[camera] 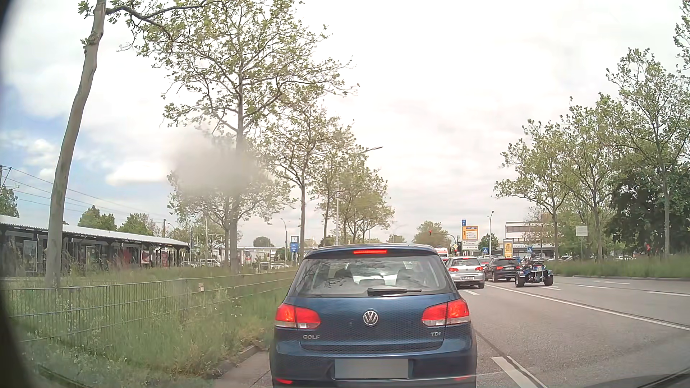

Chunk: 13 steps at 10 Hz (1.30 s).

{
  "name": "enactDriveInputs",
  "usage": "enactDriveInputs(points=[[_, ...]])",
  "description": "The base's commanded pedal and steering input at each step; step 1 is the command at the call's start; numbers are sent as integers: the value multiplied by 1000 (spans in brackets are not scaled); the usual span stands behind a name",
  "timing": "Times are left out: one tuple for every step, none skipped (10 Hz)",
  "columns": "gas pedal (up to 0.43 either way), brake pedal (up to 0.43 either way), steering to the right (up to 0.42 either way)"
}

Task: Follow the waypoints while adhering to traffic rules and regulations

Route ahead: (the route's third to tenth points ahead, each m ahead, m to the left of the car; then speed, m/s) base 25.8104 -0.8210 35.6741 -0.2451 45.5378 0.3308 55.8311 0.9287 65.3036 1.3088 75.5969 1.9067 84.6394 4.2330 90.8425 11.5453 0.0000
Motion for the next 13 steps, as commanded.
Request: enactDriveInputs(points=[[0,250,-3],[0,250,-4],[0,250,-4],[0,250,-3],[0,250,-4],[0,250,-3],[0,250,-3],[0,250,-3],[0,250,-3],[0,250,-3],[0,250,-3],[0,250,-4],[0,250,-4]])
